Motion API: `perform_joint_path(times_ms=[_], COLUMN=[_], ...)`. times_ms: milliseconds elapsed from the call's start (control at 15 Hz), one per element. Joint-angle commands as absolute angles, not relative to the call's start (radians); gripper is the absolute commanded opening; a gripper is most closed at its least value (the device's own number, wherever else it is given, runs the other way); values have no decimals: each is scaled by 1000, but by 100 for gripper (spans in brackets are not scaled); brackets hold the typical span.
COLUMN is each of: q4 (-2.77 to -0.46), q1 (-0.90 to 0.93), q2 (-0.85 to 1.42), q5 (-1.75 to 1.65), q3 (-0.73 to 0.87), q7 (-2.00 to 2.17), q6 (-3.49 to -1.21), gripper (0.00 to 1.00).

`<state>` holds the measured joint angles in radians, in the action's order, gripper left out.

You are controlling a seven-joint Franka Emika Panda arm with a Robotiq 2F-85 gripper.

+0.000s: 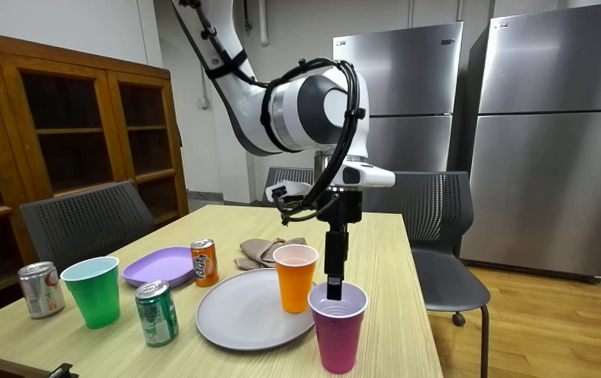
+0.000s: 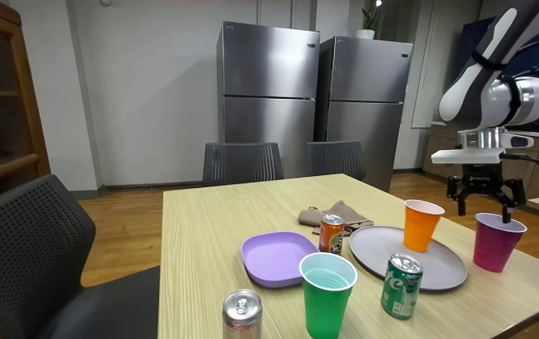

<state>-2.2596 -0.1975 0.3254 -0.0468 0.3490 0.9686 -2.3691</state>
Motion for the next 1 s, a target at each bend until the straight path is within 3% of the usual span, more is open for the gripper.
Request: perform_joint_path(times_ms=[0, 67, 133, 600, 800, 933], q4=[-2204, -2197, -2195, -2221, -2236, -2252], q1=[-198, -198, -196, -188, -183, -178], q2=[375, 383, 386, 368, 359, 347], q5=[-13, -11, -14, -41, -55, -69], q3=[350, 351, 354, 376, 383, 387], q7=[999, 999, 998, 993, 995, 994], q6=[-2350, -2348, -2348, -2349, -2351, -2351], gripper=[100, 93, 74, 18, 0, 0])
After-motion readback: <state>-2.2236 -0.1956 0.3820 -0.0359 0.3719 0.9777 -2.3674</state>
